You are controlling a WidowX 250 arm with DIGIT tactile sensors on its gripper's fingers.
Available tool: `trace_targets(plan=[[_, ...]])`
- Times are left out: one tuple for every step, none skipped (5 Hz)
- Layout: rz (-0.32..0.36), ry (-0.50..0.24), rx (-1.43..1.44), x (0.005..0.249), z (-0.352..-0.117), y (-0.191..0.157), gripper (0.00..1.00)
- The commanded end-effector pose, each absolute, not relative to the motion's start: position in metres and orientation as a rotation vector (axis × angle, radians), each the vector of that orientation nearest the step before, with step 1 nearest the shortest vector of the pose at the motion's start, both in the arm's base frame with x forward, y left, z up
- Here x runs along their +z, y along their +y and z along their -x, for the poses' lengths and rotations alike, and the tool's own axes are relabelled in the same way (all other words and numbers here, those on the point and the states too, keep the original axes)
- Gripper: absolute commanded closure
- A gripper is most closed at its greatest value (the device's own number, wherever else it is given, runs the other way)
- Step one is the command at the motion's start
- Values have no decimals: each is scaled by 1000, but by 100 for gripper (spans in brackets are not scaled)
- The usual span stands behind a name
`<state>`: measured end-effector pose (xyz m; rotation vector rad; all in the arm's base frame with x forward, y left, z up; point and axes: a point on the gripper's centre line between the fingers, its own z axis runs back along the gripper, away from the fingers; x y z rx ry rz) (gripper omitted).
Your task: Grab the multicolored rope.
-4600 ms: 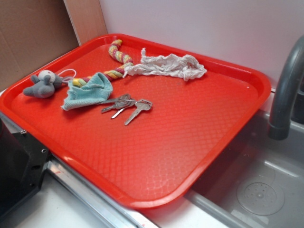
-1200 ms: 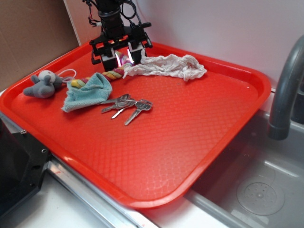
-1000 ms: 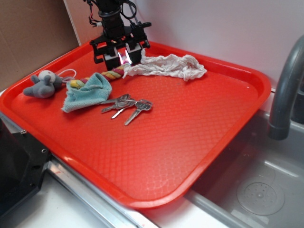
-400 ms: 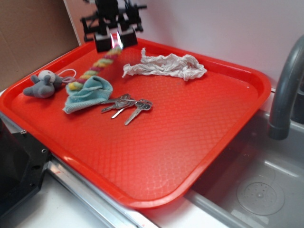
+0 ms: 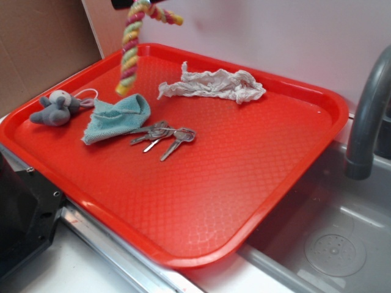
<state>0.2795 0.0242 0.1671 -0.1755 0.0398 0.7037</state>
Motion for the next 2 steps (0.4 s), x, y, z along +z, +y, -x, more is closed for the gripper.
trace_targets(plan=[[271, -46, 459, 257, -241, 1, 100], [218, -37, 447, 264, -235, -2, 100]])
